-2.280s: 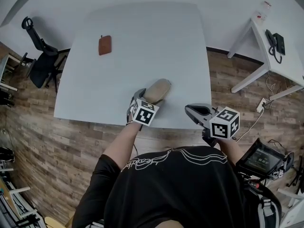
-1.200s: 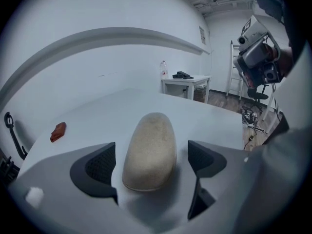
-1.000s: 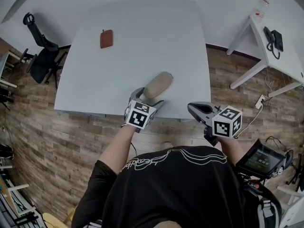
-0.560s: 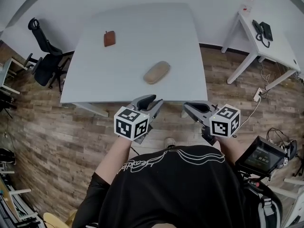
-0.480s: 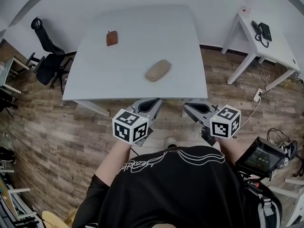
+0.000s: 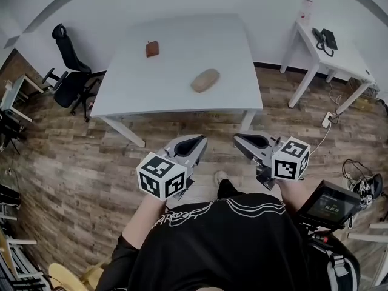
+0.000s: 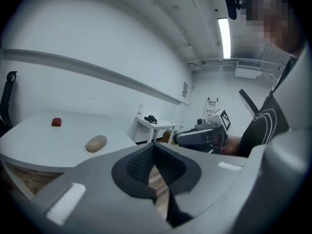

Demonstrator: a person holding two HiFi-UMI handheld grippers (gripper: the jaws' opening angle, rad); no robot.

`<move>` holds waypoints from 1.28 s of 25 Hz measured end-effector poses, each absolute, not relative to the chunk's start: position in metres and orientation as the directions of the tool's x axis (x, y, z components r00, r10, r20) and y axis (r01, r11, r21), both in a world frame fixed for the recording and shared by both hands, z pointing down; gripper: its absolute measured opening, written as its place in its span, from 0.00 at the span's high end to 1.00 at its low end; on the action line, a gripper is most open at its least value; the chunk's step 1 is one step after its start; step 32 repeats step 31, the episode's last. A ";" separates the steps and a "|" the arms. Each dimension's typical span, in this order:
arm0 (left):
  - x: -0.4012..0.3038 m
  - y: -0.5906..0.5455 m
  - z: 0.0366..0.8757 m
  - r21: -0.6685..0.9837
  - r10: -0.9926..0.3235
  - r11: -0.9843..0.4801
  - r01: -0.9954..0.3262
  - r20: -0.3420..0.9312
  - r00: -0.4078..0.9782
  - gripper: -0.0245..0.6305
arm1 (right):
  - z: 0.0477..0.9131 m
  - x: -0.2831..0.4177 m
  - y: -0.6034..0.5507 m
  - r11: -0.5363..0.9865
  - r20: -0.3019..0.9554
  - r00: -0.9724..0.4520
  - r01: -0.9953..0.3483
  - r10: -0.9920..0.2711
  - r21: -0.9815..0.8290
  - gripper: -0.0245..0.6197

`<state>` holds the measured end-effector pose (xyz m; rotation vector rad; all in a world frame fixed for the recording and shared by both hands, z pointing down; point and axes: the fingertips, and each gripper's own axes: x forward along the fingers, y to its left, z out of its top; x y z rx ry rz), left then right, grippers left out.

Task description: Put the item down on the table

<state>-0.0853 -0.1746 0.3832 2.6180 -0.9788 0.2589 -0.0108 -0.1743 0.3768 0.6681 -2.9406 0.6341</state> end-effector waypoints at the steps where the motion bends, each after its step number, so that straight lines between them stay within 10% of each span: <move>1: -0.085 -0.168 0.382 0.252 -0.599 -0.708 -0.659 0.278 0.751 0.95 | 0.375 -0.010 -0.168 0.822 0.147 -0.902 -0.430 -0.405 -0.374 0.95; 32: -0.091 -0.076 0.366 0.231 -0.565 -0.750 -0.620 0.264 0.782 0.96 | 0.373 -0.041 -0.080 0.849 0.172 -0.910 -0.414 -0.377 -0.328 0.95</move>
